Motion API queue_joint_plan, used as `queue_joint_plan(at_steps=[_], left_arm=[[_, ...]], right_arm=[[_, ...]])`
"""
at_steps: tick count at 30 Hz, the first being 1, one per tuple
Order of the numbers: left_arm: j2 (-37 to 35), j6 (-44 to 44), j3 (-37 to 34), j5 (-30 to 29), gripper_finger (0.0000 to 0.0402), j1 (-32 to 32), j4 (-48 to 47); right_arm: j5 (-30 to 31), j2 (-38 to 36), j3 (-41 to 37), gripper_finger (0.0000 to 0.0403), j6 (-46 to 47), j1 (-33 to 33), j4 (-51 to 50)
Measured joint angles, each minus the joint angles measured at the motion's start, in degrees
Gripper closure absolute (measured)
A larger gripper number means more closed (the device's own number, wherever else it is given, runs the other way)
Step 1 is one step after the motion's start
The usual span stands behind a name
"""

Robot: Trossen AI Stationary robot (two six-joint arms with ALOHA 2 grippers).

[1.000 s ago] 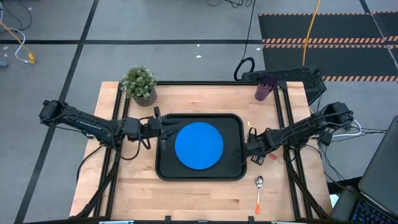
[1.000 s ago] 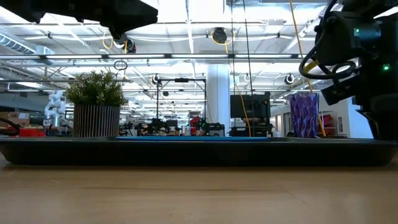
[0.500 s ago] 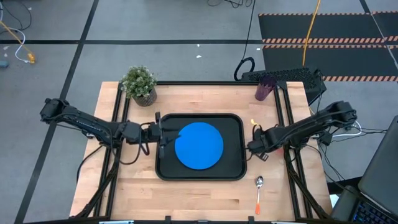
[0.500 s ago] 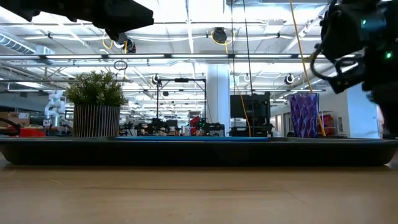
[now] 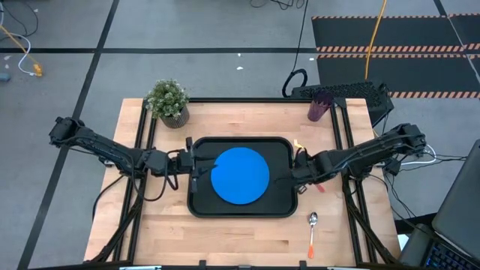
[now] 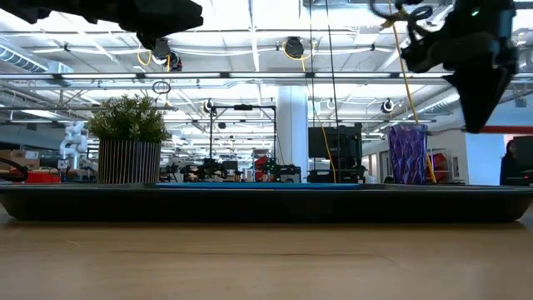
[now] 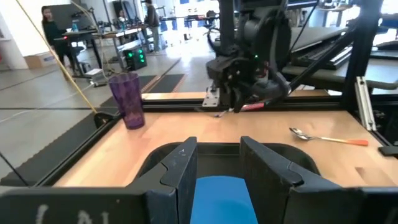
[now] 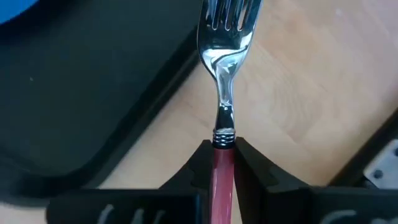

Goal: Pick and place plate/cup/fork/spoon on tray
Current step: Put the pink fork to the right of the black tray

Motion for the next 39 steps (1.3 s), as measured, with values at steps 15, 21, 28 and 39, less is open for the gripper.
queue_joint_plan(at_steps=[15, 21, 28, 39], left_arm=[[0.0, 2.82, 0.0, -4.44, 0.0275, -3.14, -0.22], [0.0, 4.88, 0.0, -7.6, 0.0275, -3.14, 0.96], [0.0, 8.58, 0.0, -12.24, 0.0275, -3.14, 4.32], [0.0, 10.55, 0.0, -8.09, 0.0275, -3.12, 6.77]], right_arm=[[-7.76, 1.32, 0.09, 0.0382, -3.64, -8.49, 18.13], [-7.15, 1.53, 0.09, 0.0376, -2.25, -11.12, 19.21], [-6.34, 4.37, 0.09, 0.0382, 3.35, -10.92, 19.47], [-5.96, 10.0, 0.06, 0.0382, 12.65, -9.55, 20.5]])
